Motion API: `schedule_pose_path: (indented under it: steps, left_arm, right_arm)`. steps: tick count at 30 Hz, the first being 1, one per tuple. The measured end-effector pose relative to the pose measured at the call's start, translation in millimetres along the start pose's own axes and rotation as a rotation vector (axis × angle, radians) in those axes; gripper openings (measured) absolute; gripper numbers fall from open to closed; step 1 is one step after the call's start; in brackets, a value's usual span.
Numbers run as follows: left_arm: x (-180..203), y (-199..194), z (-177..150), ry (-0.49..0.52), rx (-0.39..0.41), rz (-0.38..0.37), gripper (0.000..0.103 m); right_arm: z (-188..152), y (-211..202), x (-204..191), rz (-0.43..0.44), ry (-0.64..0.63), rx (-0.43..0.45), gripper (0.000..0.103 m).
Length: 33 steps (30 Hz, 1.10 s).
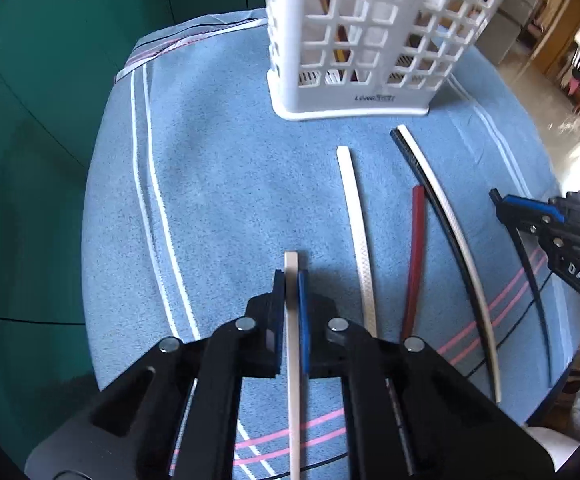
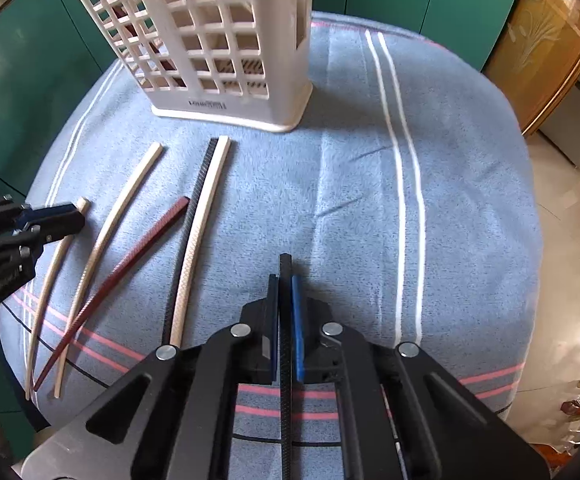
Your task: Organize utensils
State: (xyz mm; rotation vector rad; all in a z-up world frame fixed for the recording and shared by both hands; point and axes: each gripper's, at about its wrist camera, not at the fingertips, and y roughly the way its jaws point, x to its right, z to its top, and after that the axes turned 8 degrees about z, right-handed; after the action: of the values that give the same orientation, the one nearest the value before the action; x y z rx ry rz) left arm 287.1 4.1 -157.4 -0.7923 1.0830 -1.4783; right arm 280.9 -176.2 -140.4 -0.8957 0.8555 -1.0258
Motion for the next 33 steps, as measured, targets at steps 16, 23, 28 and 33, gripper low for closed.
schedule_pose_path:
  steps: [16, 23, 28, 33]
  left_arm:
    - [-17, -188, -6, -0.071, 0.512, 0.014, 0.006]
    - [-13, -239, 1, -0.084, 0.662, 0.004, 0.006]
    - [-12, -270, 26, -0.072, 0.743, -0.016, 0.006]
    - [-12, -303, 46, -0.067, 0.827, -0.008, 0.006]
  right_arm:
    - [-14, -201, -17, 0.096, -0.056, 0.448, 0.007]
    - [1, -241, -26, 0.131, -0.082, 0.593, 0.007]
    - [33, -264, -34, 0.153, -0.118, 0.648, 0.007]
    - [69, -289, -46, 0.136, -0.148, 0.697, 0.007]
